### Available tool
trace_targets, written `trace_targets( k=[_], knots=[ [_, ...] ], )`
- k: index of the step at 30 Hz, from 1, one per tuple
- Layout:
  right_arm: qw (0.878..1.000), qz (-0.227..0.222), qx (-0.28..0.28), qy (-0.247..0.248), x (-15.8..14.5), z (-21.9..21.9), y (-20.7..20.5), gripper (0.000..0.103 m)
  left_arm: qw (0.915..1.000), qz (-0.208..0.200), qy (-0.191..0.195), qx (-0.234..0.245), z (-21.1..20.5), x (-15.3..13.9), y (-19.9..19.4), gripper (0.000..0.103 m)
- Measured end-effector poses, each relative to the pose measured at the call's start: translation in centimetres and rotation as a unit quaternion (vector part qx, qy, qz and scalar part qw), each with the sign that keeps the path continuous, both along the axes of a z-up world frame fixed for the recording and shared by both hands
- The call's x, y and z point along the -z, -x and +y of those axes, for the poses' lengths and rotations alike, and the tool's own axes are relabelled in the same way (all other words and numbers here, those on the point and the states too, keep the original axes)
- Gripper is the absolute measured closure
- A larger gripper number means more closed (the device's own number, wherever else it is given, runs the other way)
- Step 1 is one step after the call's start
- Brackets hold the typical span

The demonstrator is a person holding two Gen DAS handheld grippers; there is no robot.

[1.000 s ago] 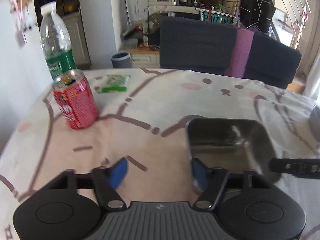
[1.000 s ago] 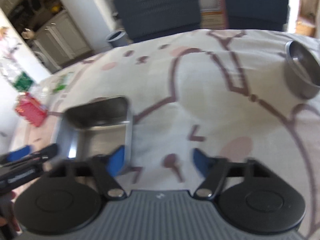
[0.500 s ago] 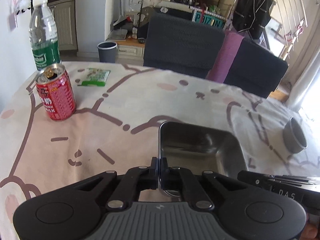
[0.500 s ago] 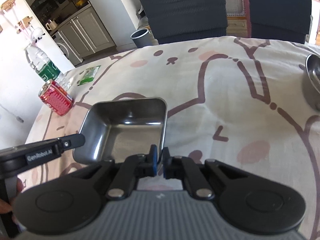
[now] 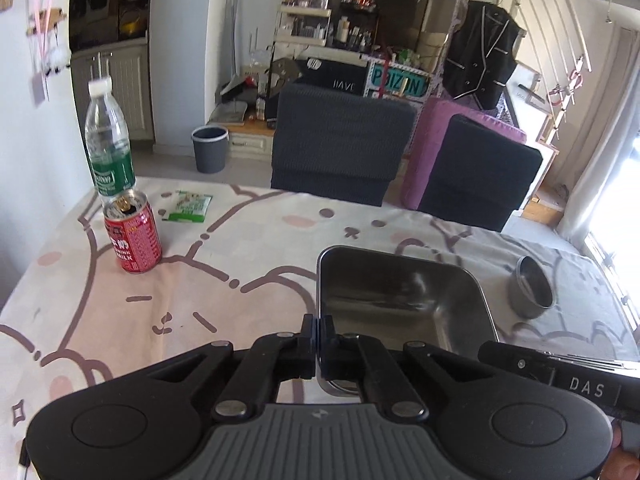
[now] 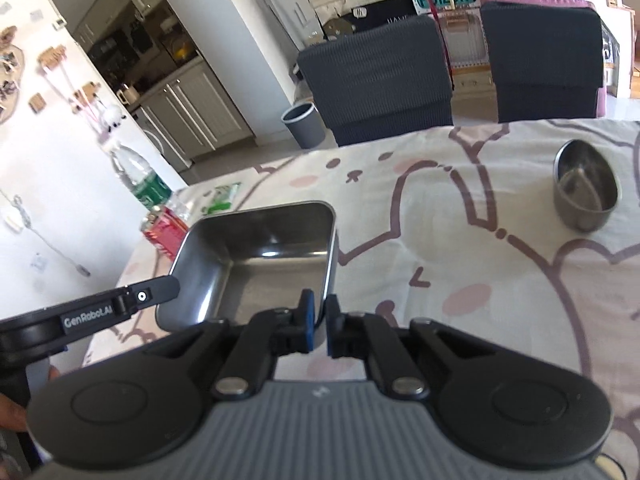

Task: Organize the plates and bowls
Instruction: 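Carry the steel tray with both tools toward the white plate stack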

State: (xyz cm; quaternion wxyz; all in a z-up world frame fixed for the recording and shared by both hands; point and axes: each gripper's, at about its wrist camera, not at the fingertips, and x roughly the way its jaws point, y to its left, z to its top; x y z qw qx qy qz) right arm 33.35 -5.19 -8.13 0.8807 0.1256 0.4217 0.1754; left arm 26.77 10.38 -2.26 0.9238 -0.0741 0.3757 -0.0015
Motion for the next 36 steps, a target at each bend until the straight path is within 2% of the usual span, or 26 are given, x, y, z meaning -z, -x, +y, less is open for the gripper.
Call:
trace_targets(
  k=[6,16,22,26,29,36],
  knots=[
    [1.000,-0.015,-0.010,-0.011,-2.6,-1.8,4.1,0.095,0.9995,-0.026,-0.019,0.008,-2.0,-2.8,4.1,0.102],
    [0.999,-0.015,-0.038,-0.027,-3.4,-2.1,9.3,0.094,0.9989,-0.029,-0.036,-0.007,-2.1,-3.7,10.5,0.102],
    [0.998,-0.002,-0.059,-0.019,-2.7,-1.0,10.7,0.093,0.9983,-0.008,-0.058,0.001,-1.5,-2.6,11.3,0.101],
    [0.997,0.025,-0.071,-0.006,-1.2,-0.3,11.0,0.093,0.9984,0.008,-0.054,0.011,-0.7,-0.3,11.4,0.101],
    [0.996,0.038,-0.079,0.010,-0.2,0.6,11.1,0.092,0.9982,0.035,-0.048,0.005,0.1,1.5,11.0,0.101],
    [0.993,0.052,-0.103,0.029,1.0,3.1,10.8,0.092,0.9948,0.070,-0.074,0.011,1.6,3.5,10.3,0.099]
  ],
)
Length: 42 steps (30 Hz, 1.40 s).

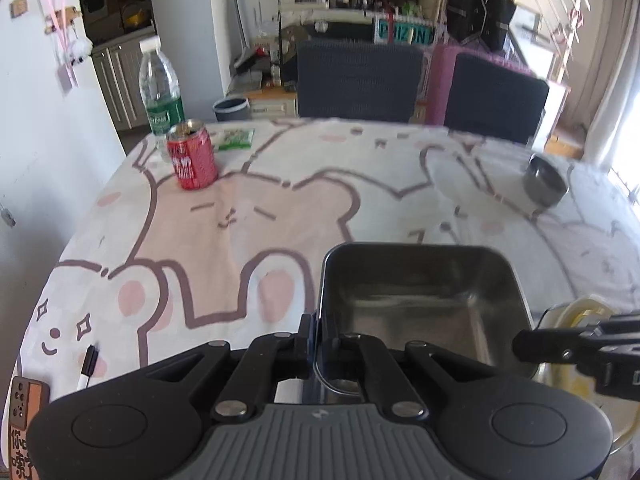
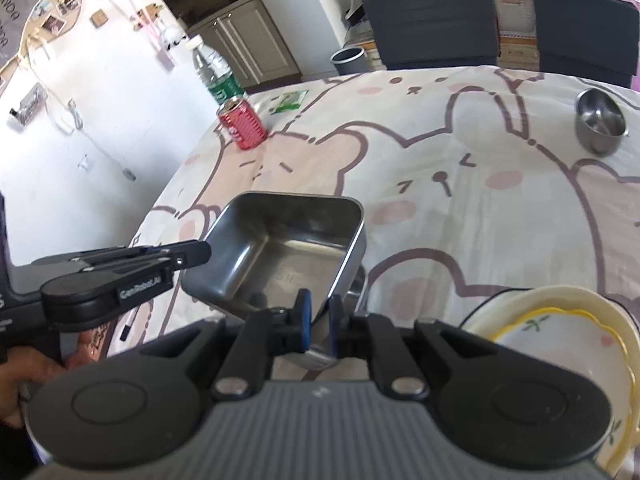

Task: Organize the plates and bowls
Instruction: 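Carry the steel tray with both tools toward the white plate stack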

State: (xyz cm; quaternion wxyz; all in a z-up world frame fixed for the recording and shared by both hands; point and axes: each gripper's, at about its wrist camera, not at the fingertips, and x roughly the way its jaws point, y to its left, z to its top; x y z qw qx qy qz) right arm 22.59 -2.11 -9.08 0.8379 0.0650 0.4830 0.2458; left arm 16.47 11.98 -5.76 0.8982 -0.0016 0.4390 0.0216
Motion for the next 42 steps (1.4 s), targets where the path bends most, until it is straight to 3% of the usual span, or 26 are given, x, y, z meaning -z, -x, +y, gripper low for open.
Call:
trace_targets(
  k=[11,22,31,42],
  knots=[
    [0.999,0.025,-0.012,0.030,1.7,2.3,-1.1,0.092,0.9978,0.057,-0.021,0.029,0.7,3.2,-1.7,0.098],
    [0.997,0.046,-0.020,0.057,3.2,3.6,-1.6,0.091,0.9940,0.087,-0.041,0.053,0.5,4.8,-2.2,0.098],
    [0.994,0.071,-0.019,0.087,4.8,3.6,-1.7,0.092,0.9919,0.094,-0.036,0.077,0.2,5.0,-2.1,0.096],
    [0.993,0.092,-0.001,0.079,5.6,3.0,-2.2,0.093,0.9917,0.093,-0.041,0.079,0.3,4.9,-1.9,0.098]
  ],
)
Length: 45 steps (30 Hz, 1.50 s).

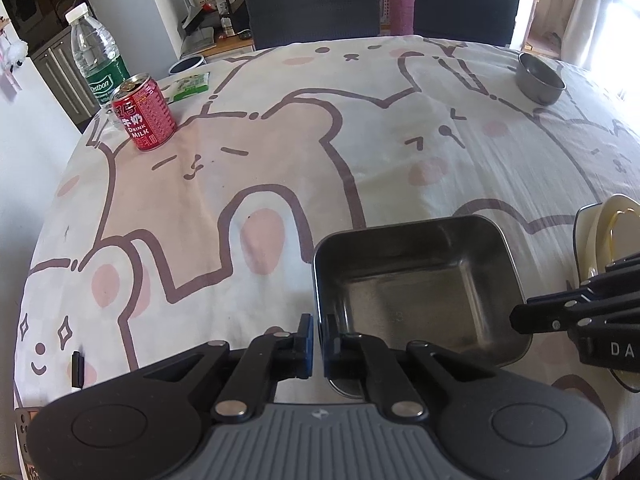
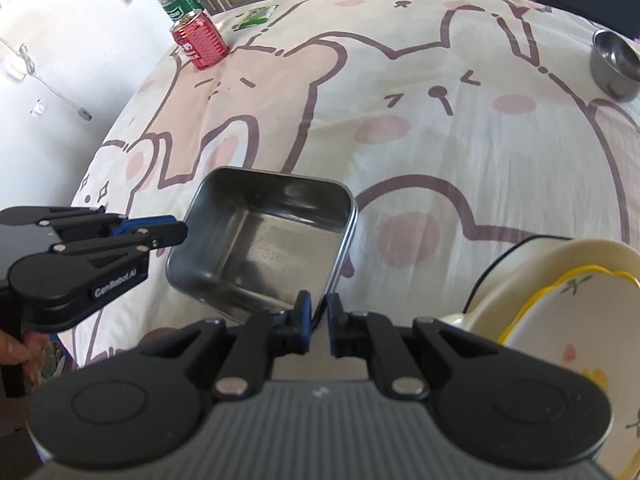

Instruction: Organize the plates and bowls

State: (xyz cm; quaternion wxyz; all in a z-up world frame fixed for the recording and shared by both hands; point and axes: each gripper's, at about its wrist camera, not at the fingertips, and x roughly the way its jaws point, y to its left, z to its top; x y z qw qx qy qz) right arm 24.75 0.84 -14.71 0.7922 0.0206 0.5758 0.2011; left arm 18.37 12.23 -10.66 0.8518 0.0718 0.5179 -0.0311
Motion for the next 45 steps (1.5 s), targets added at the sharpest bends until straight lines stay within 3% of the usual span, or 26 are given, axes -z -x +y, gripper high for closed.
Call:
trace_targets(
  k=[8,16,17,18,19,23,24,26,27,31,39,45],
  knots=[
    [1.000,-0.005,-0.007,-0.002,0.2,-0.1,0.1,0.093,1.0000,0.002,-0.001,-0.002,-0.1,-0.1,0.0,0.098],
    [1.000,-0.006,-0.005,-0.005,0.0,-0.1,0.0,0.089,0.9996,0.001,0.027,-0.007,0.3,-0.6,0.4,0.093],
    [1.000,-0.014,-0.008,-0.004,-0.2,-0.1,0.0,0.087,0.9995,0.000,0.031,-0.008,0.4,-0.7,0.5,0.086],
    [1.000,-0.021,-0.011,-0.005,-0.4,-0.1,0.1,0.079,0.9994,-0.002,0.034,-0.010,0.4,-0.8,0.6,0.082],
    [0.999,-0.028,-0.013,-0.007,-0.7,-0.2,0.1,0.067,0.9992,-0.004,0.037,-0.012,0.5,-1.0,0.6,0.070],
    [0.998,-0.060,-0.022,-0.003,-2.1,-0.7,0.2,0.040,0.9983,-0.023,0.048,-0.023,0.9,-1.8,1.0,0.034],
    [0.997,-0.072,-0.021,-0.002,-2.6,-1.1,0.3,0.031,0.9979,-0.030,0.050,-0.028,1.0,-2.1,1.1,0.029],
    [0.996,-0.089,-0.019,-0.004,-3.5,-1.9,0.3,0.025,0.9969,-0.049,0.050,-0.037,1.0,-2.7,1.1,0.011],
    [0.995,-0.098,-0.014,-0.009,-4.0,-2.6,0.2,0.021,0.9961,-0.062,0.049,-0.039,0.8,-3.1,1.2,0.007],
    [0.989,-0.144,0.035,-0.026,-6.1,-6.1,-0.5,0.000,0.9922,-0.106,0.057,-0.034,-0.3,-4.6,0.8,0.000],
    [0.968,-0.186,0.160,-0.046,-8.5,-14.2,-3.6,0.000,0.9822,-0.160,0.096,-0.021,-5.3,-6.8,-2.3,0.000],
    [0.936,-0.203,0.286,-0.039,-8.1,-21.3,-7.3,0.000,0.9759,-0.194,0.099,0.015,-10.8,-6.9,-6.5,0.000]
  ],
)
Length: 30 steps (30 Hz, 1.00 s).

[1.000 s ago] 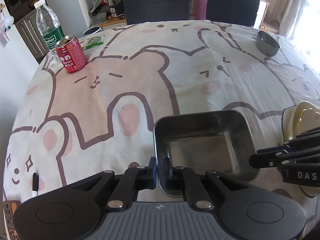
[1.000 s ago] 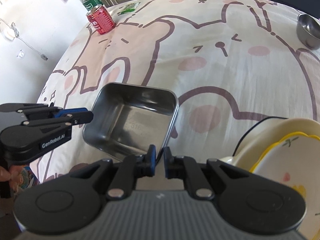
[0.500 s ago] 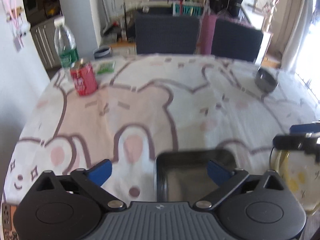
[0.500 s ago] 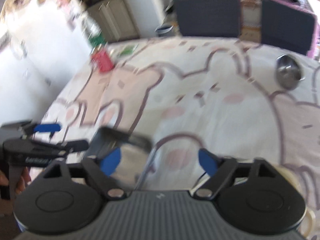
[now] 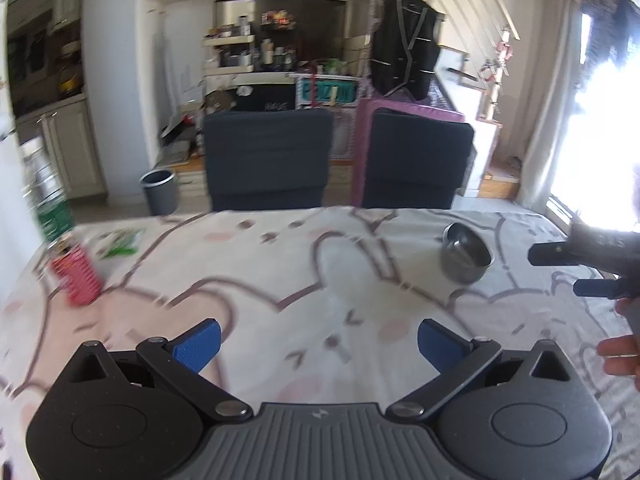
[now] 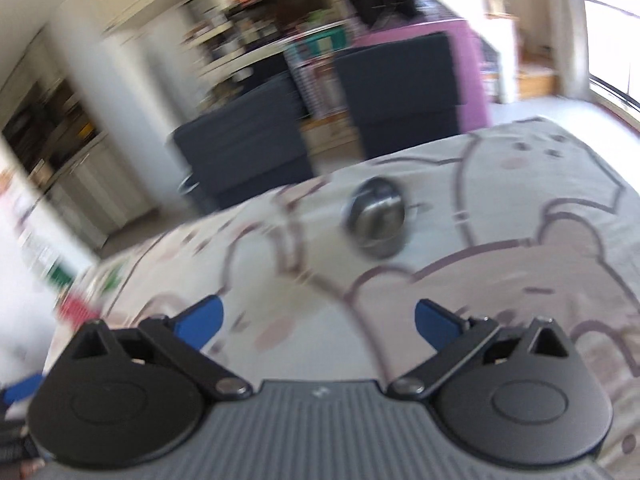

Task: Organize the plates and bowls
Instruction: 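Reach both tools to the small round steel bowl and close on its rim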

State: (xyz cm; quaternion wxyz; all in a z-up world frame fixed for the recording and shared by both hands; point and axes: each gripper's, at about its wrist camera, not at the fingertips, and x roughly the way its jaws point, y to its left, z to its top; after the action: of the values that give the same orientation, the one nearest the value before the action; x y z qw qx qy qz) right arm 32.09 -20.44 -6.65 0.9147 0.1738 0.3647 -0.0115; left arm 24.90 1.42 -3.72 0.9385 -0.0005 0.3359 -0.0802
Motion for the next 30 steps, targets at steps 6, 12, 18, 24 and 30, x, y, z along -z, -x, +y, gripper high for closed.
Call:
trace_targets(
  k=[6,12,18,24,30],
  knots=[
    [0.996,0.014,0.085,-0.010,2.7,-4.3,-4.0,0.000,0.9992,-0.003,0.022,0.034,-4.9,0.9,-5.4,0.000],
    [0.990,0.034,0.130,-0.038,5.8,-6.7,-7.8,0.000,0.9972,-0.027,0.014,0.068,-8.4,1.4,-9.8,0.000],
    [0.990,0.040,0.129,-0.036,7.8,-6.7,-11.5,0.011,0.9972,-0.027,0.033,0.062,-8.4,2.6,-12.7,0.000],
    [0.989,0.073,0.117,-0.055,10.2,-6.7,-13.2,0.028,0.9969,-0.017,0.053,0.055,-8.7,3.8,-15.0,0.000],
    [0.992,0.086,0.081,-0.048,10.5,-6.4,-13.9,0.070,0.9967,-0.004,0.057,0.058,-9.7,5.0,-15.7,0.000]
  ],
)
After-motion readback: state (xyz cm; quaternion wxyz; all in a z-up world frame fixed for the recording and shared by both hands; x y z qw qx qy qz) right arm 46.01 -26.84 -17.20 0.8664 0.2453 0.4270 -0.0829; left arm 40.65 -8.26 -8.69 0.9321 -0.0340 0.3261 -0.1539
